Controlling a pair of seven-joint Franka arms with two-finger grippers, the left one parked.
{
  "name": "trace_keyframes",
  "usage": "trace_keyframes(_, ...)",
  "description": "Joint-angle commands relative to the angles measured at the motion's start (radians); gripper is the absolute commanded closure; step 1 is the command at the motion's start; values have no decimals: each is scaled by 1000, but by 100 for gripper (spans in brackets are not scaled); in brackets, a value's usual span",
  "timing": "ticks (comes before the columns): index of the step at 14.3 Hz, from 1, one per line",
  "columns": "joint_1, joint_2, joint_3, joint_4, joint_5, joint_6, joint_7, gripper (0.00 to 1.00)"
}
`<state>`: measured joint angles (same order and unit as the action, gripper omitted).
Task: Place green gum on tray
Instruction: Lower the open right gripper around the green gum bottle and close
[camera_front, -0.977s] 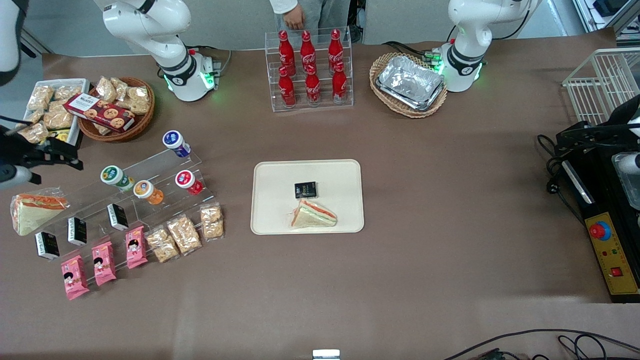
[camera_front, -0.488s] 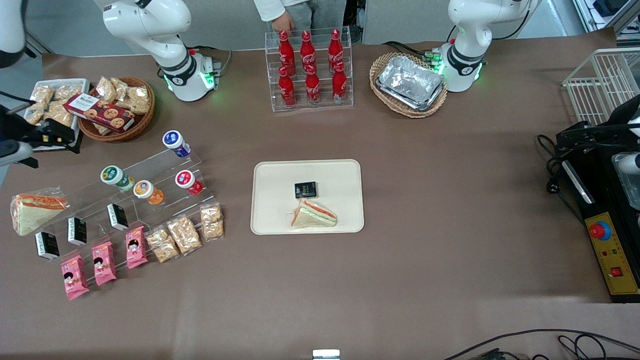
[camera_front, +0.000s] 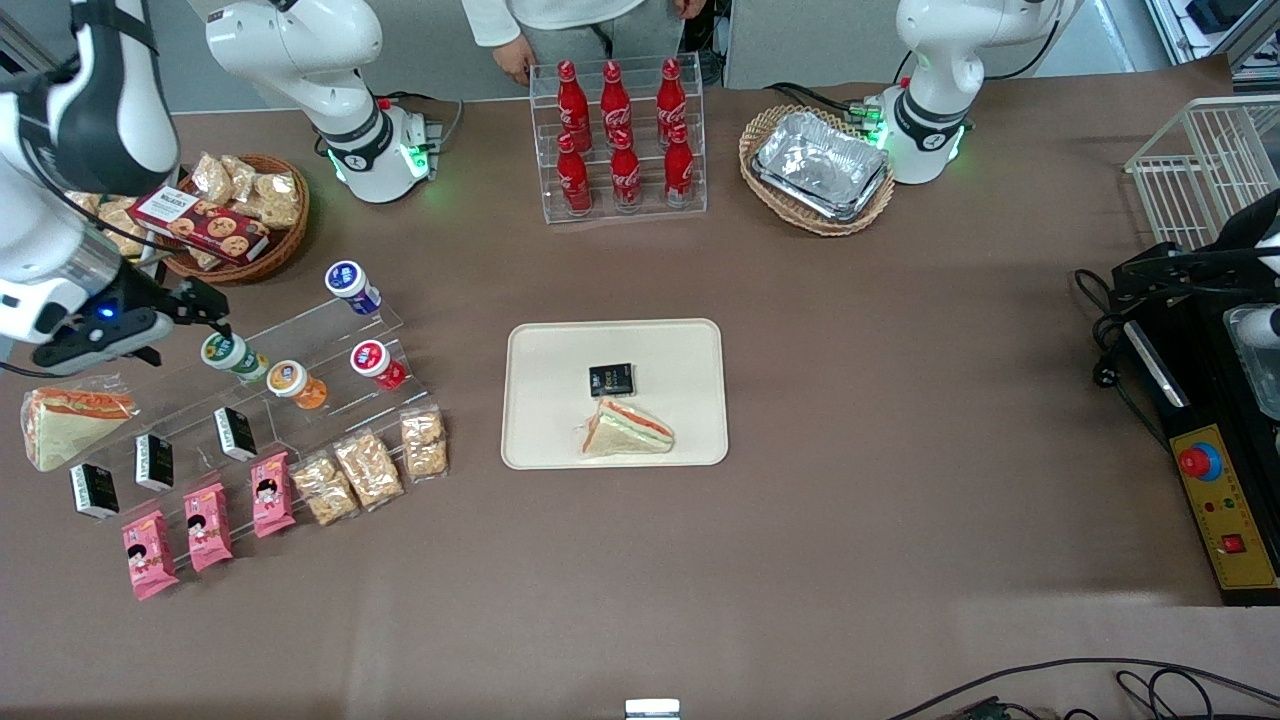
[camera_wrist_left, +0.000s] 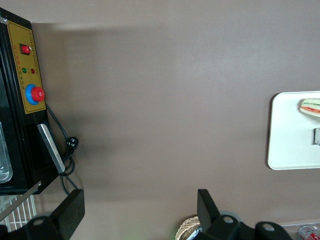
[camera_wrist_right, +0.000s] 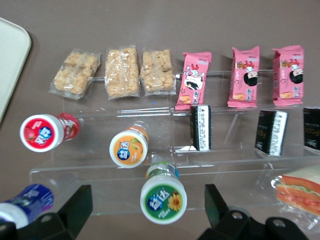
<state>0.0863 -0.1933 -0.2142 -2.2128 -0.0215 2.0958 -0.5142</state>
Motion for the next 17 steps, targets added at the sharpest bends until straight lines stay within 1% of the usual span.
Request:
trace_keyframes(1,-2,-6,-7,-91,-15,116,-10,0)
trace_keyframes(6,-2,18,-59,-116,-17,156,-63,0)
trace_keyframes(9,-4,14,-74,-185,-17,242,-84,0)
trace_keyframes(14,-2,14,-76,-235,-17,299,-84,0)
trace_keyframes(15,-3,15,-76,-237,-17,306,-84,2)
trace_keyframes(16,-4,17,-77,-237,-17,306,-84,19)
trace_keyframes(17,-4,17,-77,-237,-17,308,-83,37)
